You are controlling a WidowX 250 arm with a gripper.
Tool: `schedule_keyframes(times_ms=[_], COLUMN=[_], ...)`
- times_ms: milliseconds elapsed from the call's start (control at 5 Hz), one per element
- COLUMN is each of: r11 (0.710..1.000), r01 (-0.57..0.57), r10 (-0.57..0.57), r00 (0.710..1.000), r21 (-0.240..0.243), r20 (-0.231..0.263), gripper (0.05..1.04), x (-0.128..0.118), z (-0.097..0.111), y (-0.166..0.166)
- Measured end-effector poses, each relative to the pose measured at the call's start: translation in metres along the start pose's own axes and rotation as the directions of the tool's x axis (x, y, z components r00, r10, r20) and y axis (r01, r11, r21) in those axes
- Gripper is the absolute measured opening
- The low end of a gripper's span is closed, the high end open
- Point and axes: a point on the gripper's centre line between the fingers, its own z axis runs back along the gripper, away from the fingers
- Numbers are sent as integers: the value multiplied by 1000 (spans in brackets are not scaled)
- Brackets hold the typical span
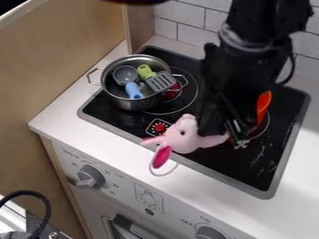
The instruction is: Move the pink bunny doll to the bottom right side of the cooker
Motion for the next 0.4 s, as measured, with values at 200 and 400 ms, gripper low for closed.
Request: schedule_keyframes(times_ms=[200, 400], r11=[1000, 1000], r01=[-15, -26], r10=[15, 26], r00=[1000, 1000], r21=[2, -9], r20=[1, -1], gripper=[55, 55], x=[6, 18], z=[-5, -12], y=[-7, -18])
